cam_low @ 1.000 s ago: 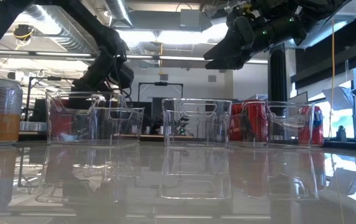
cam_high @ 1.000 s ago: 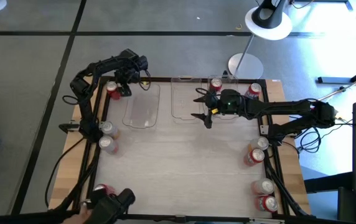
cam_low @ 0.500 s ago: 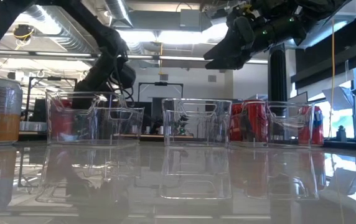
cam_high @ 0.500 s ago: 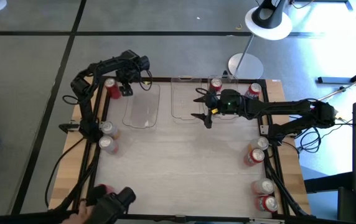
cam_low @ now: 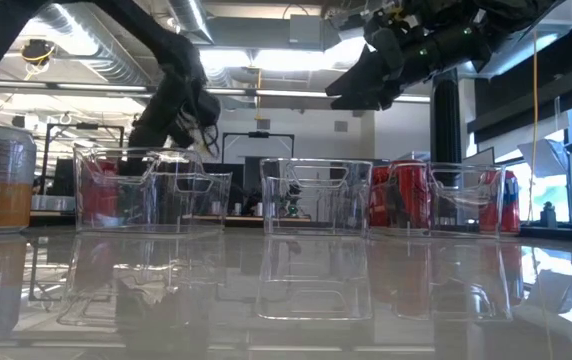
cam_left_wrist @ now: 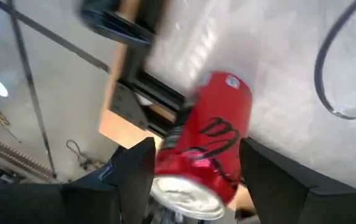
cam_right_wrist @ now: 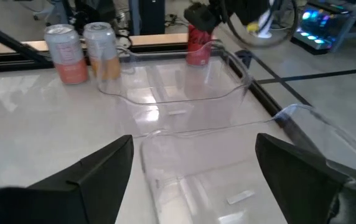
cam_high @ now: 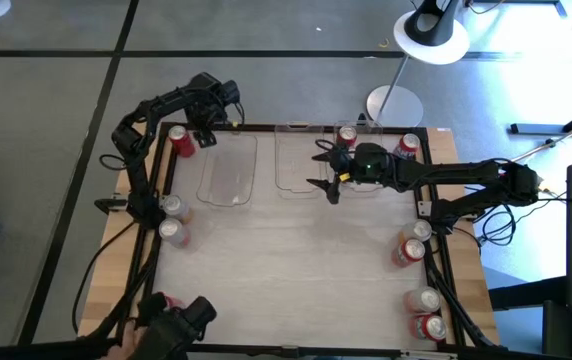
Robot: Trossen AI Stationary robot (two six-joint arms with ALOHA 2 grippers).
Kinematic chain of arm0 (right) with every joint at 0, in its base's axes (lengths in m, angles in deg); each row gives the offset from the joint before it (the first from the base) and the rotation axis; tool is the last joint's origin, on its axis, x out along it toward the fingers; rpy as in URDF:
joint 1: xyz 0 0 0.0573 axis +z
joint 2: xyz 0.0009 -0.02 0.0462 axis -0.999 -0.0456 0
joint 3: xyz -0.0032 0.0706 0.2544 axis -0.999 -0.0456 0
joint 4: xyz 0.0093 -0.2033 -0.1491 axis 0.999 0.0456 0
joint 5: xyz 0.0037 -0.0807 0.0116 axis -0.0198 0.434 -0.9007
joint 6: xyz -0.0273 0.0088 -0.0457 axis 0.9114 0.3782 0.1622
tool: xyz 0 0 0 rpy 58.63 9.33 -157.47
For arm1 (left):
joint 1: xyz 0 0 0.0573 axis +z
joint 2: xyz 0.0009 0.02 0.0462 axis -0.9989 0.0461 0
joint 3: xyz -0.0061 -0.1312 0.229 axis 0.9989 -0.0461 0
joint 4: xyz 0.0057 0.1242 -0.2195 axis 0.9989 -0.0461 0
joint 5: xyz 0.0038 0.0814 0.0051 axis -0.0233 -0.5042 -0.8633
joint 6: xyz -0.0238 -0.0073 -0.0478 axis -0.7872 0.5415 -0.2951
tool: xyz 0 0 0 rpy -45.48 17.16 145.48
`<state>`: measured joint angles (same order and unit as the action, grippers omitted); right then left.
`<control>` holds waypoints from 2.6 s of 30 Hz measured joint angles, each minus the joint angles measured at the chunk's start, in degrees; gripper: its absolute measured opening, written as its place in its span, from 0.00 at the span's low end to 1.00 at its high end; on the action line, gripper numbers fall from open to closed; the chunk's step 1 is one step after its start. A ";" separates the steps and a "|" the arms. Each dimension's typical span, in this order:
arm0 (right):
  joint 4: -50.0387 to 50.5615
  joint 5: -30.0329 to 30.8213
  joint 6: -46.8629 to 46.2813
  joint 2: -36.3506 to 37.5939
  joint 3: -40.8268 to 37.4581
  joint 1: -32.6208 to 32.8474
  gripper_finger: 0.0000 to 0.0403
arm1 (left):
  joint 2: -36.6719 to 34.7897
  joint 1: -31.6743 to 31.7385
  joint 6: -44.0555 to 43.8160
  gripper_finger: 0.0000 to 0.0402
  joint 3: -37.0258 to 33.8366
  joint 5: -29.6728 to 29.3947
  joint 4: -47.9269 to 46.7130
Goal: Sort soda cans
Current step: Move the bottom red black soda can to the center
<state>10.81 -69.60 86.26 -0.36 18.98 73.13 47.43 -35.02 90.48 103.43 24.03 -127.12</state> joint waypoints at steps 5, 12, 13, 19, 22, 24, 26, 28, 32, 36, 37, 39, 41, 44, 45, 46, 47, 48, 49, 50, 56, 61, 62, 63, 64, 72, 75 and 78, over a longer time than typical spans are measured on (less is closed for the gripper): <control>-0.08 2.36 1.49 0.02 0.00 0.00 0.84 | -5.22 -0.02 -4.16 0.56 3.73 -0.04 -0.62; -0.23 3.06 1.45 0.02 0.00 0.00 0.84 | -16.87 -0.74 -6.80 0.56 3.95 -0.03 1.97; -0.82 3.06 1.43 0.02 0.00 0.00 0.84 | -18.00 -0.69 -6.09 0.56 3.94 -0.04 3.22; -1.43 3.06 1.36 0.09 0.00 0.00 0.84 | -20.37 -0.42 -6.12 0.62 4.00 -0.35 1.93; -1.49 3.06 1.36 0.09 0.00 0.00 0.84 | -19.99 -0.11 -8.48 0.74 3.97 -0.33 0.83; -1.63 3.06 1.34 0.09 0.00 0.00 0.84 | -19.72 -0.09 -10.58 0.84 3.94 -0.34 0.09; -1.66 3.06 1.45 0.09 0.00 0.00 0.84 | -19.39 -0.16 -12.32 0.93 3.94 -0.06 -0.58; -1.60 3.06 1.56 0.09 0.00 0.00 0.84 | -18.94 -0.61 -13.65 0.98 3.94 -0.01 -0.38; -1.59 3.06 1.69 0.09 0.00 0.00 0.84 | -18.58 -1.49 -12.54 0.94 3.92 0.25 0.41; -1.60 3.11 1.69 -0.07 0.00 0.00 0.84 | -18.42 -2.12 -12.40 0.91 3.83 1.50 0.14; -1.64 3.13 1.69 -0.13 0.00 0.00 0.84 | -17.96 -2.12 -11.76 0.91 3.83 1.51 -0.80; -1.71 3.13 1.71 -0.22 0.00 0.00 0.84 | -16.12 -1.92 -11.64 0.91 3.83 1.39 -3.74; -2.52 3.11 1.71 -0.82 0.00 0.00 0.84 | -13.59 -1.56 -12.20 0.91 3.77 0.45 -6.74; -3.05 3.11 1.40 -2.22 0.00 0.00 0.84 | -10.80 -0.71 -13.27 0.91 3.72 -1.11 -6.65; -3.07 3.08 1.25 -2.73 0.00 0.00 0.84 | -9.97 -0.41 -13.19 0.91 3.74 -1.36 -6.73; -3.02 3.02 1.23 -3.15 0.00 0.00 0.84 | -9.04 -0.18 -13.11 0.91 3.74 -2.15 -6.87; -2.97 3.00 1.23 -3.57 0.00 0.00 0.84 | -8.10 0.37 -13.11 0.91 3.74 -2.94 -6.95; -2.93 3.00 1.21 -3.96 0.00 0.00 0.84 | -7.27 1.02 -13.28 0.91 3.74 -3.28 -6.75; -2.95 2.85 1.19 -4.19 0.00 0.00 0.84 | -6.52 1.82 -13.67 0.91 3.74 -3.23 -6.54; -2.76 2.63 1.17 -4.27 0.00 0.00 0.84 | -5.91 2.60 -14.07 0.91 3.74 -2.89 -6.71; -2.91 1.97 1.08 -4.28 0.00 0.03 0.84 | -2.26 4.14 -15.23 0.91 3.74 1.59 -6.70; -2.99 1.97 1.05 -4.28 0.00 0.04 0.84 | 0.25 4.61 -15.66 0.91 3.74 1.70 -6.82; -2.98 1.97 1.04 -4.28 0.00 0.04 0.84 | 0.77 4.88 -15.34 0.91 3.74 1.70 -6.80; -2.97 1.97 1.03 -4.28 0.00 0.04 0.84 | 1.12 4.90 -15.03 0.91 3.74 1.70 -6.80; -2.97 1.97 1.03 -4.28 0.00 0.04 0.84 | 1.45 5.05 -14.97 0.91 3.74 1.66 -6.75; -1.52 1.97 1.05 -3.73 0.05 0.02 0.84 | -6.64 0.47 -18.11 0.91 3.76 11.69 -6.62; 4.46 1.97 1.06 -2.16 2.27 0.02 0.84 | -13.42 -4.29 -19.58 0.91 3.76 15.32 -4.54; 11.87 2.01 1.36 -0.52 5.77 0.00 0.84 | -20.62 -10.09 -22.42 0.91 3.83 15.70 -1.24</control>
<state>22.67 -67.59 87.62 -0.87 24.75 73.13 26.82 -45.11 68.05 107.25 39.73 -128.37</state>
